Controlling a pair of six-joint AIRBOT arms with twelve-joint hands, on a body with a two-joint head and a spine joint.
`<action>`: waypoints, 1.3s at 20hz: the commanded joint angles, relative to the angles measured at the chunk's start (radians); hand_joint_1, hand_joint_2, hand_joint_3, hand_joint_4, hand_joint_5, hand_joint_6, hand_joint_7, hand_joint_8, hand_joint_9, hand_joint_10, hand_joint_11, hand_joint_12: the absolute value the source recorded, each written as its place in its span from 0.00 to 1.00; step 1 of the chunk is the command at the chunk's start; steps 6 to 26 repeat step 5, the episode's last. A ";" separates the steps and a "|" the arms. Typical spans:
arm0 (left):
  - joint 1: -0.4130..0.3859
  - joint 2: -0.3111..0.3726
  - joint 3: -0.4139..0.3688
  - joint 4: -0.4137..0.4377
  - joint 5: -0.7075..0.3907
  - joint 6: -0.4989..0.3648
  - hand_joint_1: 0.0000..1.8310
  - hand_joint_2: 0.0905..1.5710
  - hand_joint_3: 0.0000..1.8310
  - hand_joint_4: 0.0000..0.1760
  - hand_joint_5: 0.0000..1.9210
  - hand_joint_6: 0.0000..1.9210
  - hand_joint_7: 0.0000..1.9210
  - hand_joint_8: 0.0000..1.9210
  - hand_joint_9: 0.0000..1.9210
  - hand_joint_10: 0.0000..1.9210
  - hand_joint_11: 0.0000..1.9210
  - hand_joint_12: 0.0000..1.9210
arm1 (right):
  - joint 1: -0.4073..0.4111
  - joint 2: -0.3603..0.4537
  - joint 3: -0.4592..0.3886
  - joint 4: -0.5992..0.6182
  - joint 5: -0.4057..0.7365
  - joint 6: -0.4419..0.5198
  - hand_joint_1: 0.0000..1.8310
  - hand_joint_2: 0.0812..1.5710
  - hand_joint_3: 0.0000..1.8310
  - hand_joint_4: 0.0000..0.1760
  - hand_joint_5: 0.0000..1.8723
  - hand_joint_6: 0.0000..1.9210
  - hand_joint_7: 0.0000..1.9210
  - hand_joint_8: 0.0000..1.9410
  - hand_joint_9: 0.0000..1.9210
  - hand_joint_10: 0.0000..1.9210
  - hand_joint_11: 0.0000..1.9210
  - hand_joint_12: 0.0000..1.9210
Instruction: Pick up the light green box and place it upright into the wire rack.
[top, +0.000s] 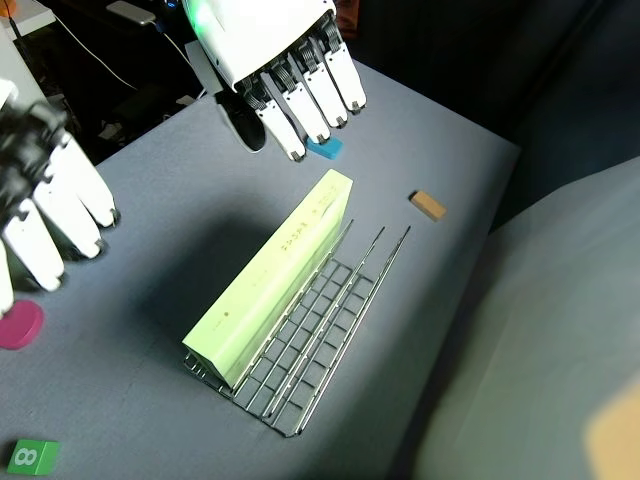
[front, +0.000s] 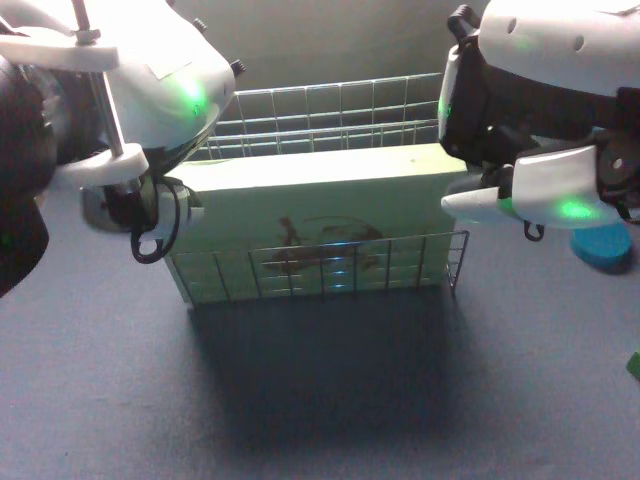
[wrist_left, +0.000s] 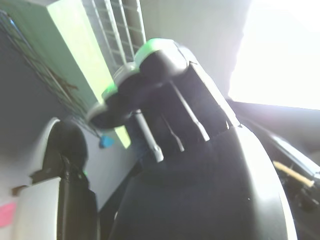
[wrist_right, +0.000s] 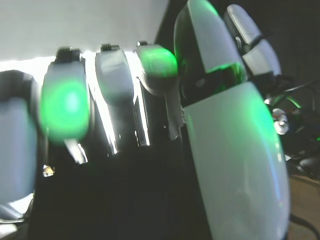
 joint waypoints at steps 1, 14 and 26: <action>-0.013 -0.008 0.001 0.086 -0.019 0.006 0.41 0.79 0.00 0.00 0.57 1.00 0.61 1.00 0.61 1.00 0.62 1.00 | 0.019 0.002 -0.003 -0.044 0.052 -0.001 0.48 0.85 0.01 1.00 0.70 1.00 0.76 1.00 0.87 1.00 0.98 1.00; -0.022 -0.018 0.006 0.088 -0.016 0.006 0.48 0.77 0.00 0.00 0.61 1.00 0.67 1.00 0.70 1.00 0.73 1.00 | 0.018 0.002 -0.002 -0.045 0.061 -0.003 0.47 0.86 0.00 1.00 0.68 1.00 0.74 1.00 0.85 1.00 0.95 1.00; -0.022 -0.018 0.006 0.088 -0.016 0.006 0.48 0.77 0.00 0.00 0.61 1.00 0.67 1.00 0.70 1.00 0.73 1.00 | 0.018 0.002 -0.002 -0.045 0.061 -0.003 0.47 0.86 0.00 1.00 0.68 1.00 0.74 1.00 0.85 1.00 0.95 1.00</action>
